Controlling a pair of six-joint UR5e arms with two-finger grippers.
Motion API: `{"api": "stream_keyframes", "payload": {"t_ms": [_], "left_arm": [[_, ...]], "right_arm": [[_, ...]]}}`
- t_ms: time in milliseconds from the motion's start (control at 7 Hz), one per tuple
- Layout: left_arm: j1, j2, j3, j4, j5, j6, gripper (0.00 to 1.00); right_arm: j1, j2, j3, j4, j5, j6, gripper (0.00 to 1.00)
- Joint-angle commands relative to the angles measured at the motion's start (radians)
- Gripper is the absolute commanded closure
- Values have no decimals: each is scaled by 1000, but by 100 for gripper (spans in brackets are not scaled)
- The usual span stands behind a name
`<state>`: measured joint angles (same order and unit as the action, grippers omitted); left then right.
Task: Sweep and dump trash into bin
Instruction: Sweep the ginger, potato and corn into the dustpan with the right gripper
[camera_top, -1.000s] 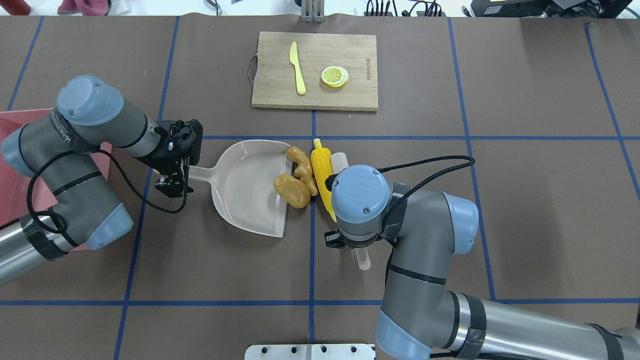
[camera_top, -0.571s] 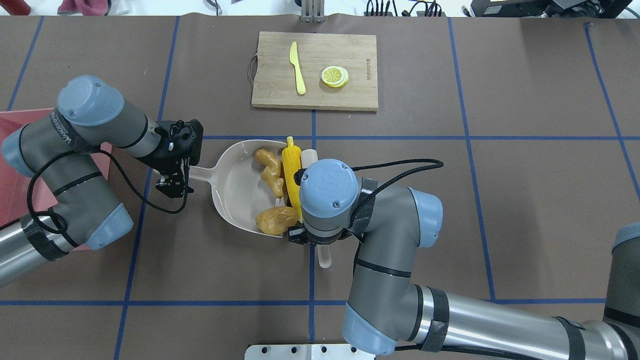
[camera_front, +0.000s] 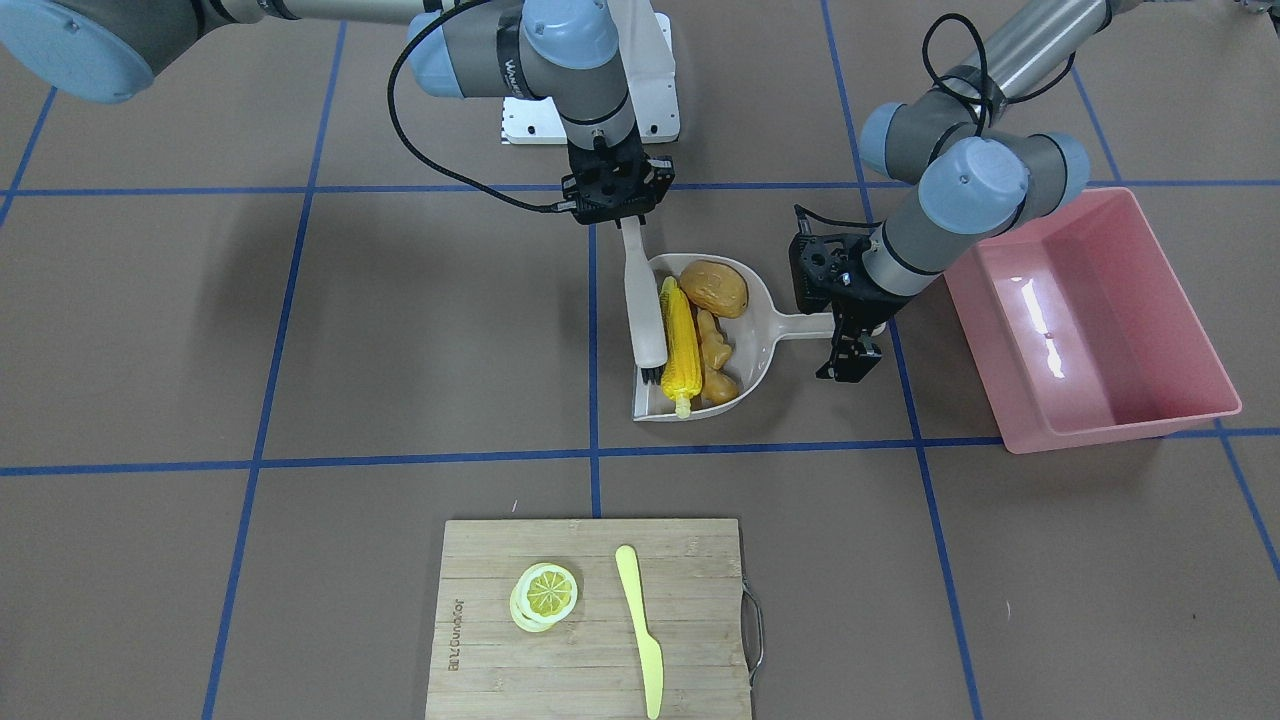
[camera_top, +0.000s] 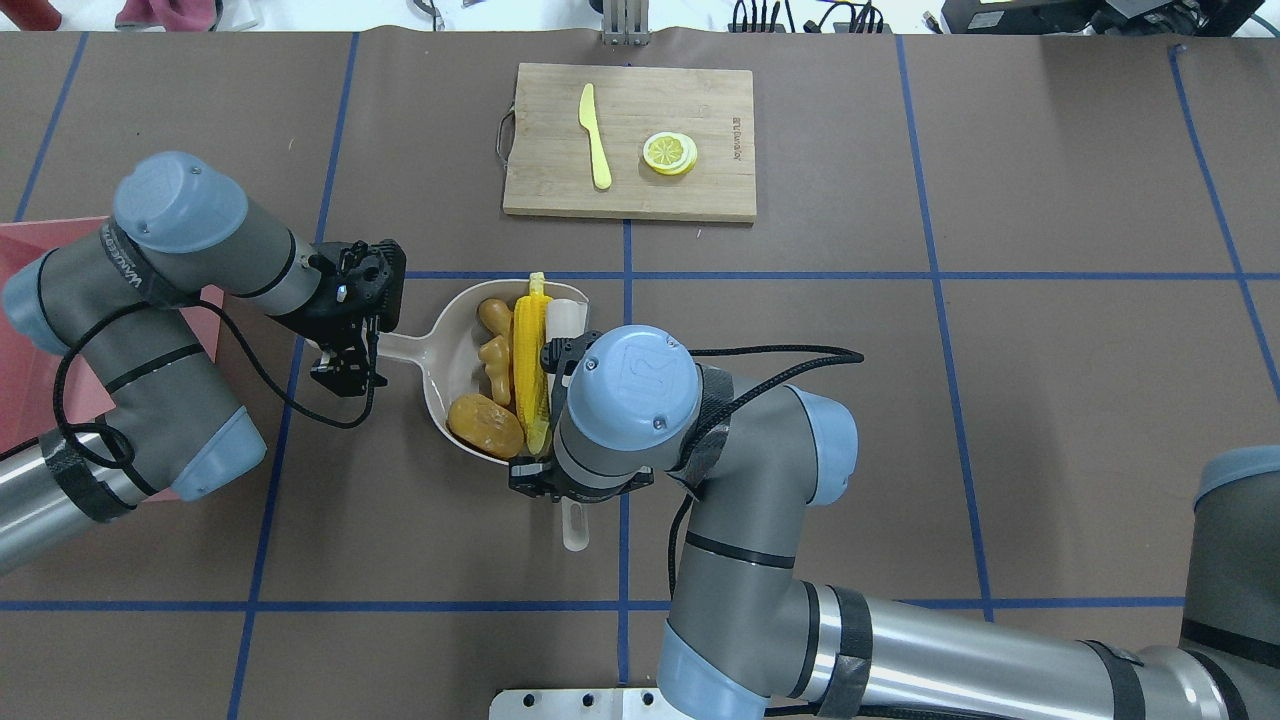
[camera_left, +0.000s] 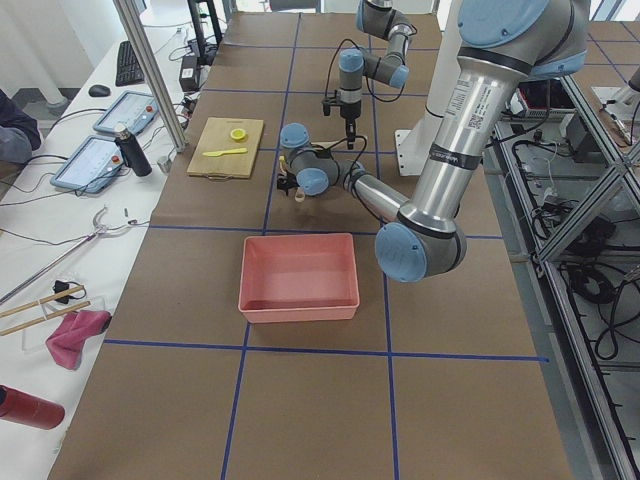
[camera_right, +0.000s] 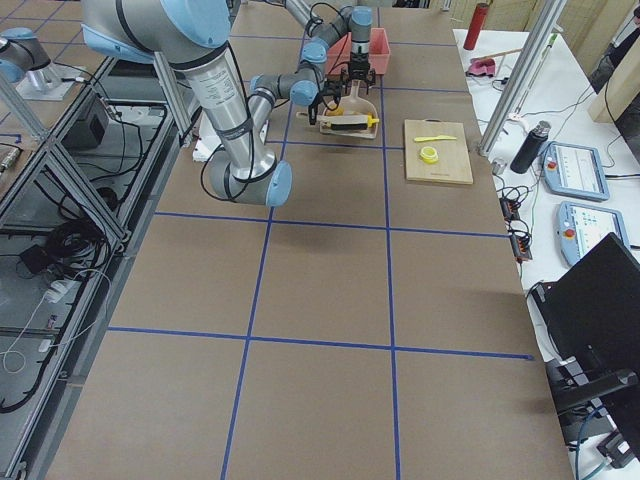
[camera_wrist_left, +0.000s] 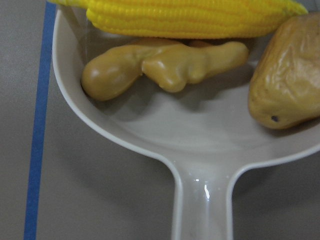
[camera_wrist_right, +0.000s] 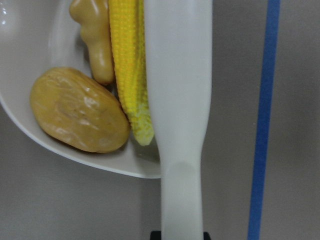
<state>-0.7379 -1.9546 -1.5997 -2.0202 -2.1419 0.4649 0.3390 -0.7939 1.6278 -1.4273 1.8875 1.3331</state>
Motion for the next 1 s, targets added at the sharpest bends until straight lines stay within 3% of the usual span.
{"api": "stream_keyframes", "payload": {"t_ms": [0, 143, 429, 857], "left_arm": [[0, 0, 0, 0, 2, 1, 3], [0, 2, 1, 0, 2, 1, 3], [0, 0, 4, 0, 16, 1, 3], [2, 2, 6, 0, 20, 3, 3]], "right_arm": [[-9, 12, -17, 124, -2, 75, 100], [-9, 1, -19, 224, -4, 145, 100], [-6, -53, -8, 228, 8, 117, 100], [37, -152, 81, 225, 39, 104, 100]]}}
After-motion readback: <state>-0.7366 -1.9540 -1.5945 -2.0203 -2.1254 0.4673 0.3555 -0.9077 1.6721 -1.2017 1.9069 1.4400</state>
